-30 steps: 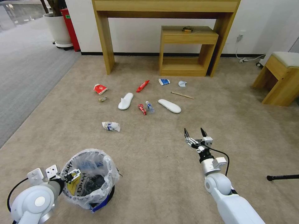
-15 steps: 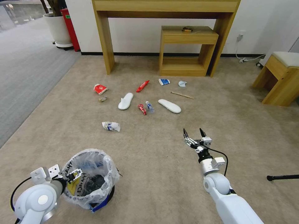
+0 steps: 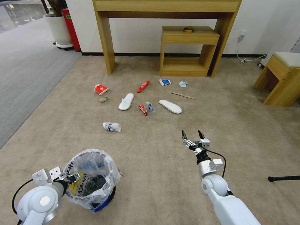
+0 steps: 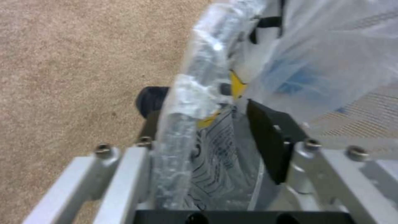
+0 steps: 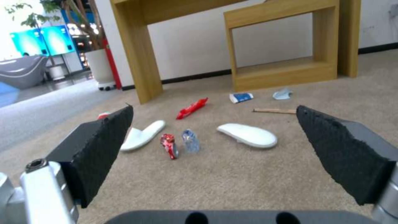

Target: Pick up the trash bin and place the garbage on the floor into it.

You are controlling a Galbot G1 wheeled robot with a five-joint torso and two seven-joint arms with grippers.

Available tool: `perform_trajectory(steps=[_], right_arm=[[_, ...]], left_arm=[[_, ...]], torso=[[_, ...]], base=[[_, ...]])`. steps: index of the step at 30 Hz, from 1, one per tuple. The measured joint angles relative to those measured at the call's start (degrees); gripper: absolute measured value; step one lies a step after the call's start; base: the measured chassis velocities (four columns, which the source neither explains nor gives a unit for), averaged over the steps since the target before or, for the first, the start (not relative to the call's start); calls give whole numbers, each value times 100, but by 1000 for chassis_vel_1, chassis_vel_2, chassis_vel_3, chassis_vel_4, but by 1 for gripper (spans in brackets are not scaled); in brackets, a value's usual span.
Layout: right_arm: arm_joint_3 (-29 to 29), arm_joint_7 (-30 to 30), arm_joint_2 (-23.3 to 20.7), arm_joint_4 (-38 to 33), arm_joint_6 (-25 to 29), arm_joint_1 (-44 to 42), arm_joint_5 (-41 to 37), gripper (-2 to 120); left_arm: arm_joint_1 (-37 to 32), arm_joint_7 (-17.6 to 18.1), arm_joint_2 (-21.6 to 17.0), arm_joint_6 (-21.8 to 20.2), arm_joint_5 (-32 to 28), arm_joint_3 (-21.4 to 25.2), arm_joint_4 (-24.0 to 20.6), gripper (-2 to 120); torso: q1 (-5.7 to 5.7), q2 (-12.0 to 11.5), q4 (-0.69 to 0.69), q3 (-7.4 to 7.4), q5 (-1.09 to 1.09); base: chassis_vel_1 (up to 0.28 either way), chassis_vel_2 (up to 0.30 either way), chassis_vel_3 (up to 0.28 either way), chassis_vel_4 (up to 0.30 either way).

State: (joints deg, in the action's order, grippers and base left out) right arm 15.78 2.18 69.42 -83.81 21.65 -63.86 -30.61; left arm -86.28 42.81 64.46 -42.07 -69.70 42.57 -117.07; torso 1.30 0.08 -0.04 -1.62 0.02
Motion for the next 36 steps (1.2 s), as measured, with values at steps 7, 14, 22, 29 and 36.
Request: perform_trajectory(steps=[7,14,22,29,36], right_arm=[[24,25,24,7,20,-27,0,100],[28,33,59,10,30,-68,18,100],[39,16,41,-15,30,-129,20,100],[68,-42,-89,-104,16,-183,17,100],[98,-205,-315,-242,-76,-197,-24,100]], left_arm=[[-47,-4,-19,3,-37,-10,-12,14],[-86,-34,-35,-2,-48,-1,-5,0],[-124,-71,-25,-4,10,27,-33,0],[-64,-68,1,-22,22,80,-147,0],[31,42,4,-20,-197,193,-453,0]], torso=[[0,0,-2,0,-2],[0,0,-1,0,-2],[0,0,-1,0,-4],[1,-1,0,-1,-2],[1,-1,-1,-1,0]], base=[[0,0,0,0],[0,0,0,0],[0,0,0,0],[0,0,0,0],[0,0,0,0]])
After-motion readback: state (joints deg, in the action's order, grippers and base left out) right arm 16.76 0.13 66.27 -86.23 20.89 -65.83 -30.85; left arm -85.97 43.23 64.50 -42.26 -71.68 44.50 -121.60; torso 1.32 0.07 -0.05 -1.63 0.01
